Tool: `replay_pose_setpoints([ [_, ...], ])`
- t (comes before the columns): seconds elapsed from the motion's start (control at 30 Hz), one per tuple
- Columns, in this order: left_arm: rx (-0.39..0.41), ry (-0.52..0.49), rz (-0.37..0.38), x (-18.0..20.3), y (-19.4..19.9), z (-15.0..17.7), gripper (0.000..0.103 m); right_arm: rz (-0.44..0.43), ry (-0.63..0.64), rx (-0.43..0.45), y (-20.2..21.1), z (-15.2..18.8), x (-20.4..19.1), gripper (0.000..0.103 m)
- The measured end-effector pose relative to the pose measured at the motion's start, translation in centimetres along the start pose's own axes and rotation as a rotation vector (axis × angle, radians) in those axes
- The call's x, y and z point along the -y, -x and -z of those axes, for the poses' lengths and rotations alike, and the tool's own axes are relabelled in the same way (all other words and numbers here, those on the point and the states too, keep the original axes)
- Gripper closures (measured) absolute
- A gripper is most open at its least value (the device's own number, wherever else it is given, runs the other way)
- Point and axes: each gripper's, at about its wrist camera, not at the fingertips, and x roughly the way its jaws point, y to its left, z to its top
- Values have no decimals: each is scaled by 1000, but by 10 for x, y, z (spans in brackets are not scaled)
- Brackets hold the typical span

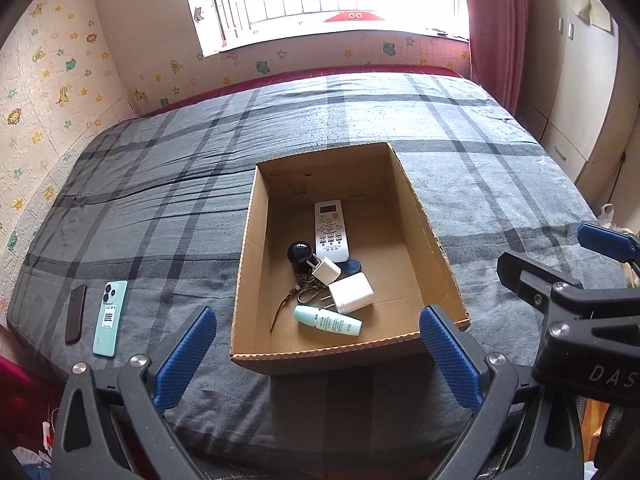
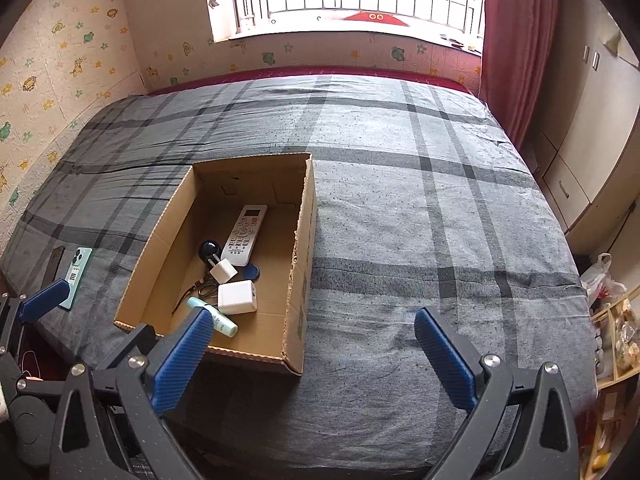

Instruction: Organize rigid objects

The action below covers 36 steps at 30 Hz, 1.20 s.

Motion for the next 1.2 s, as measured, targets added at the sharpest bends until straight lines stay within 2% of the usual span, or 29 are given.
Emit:
replay_pose_setpoints([
  [1.2, 16, -8, 0, 10, 11, 0, 0, 11, 9, 18, 9, 4, 3, 0],
])
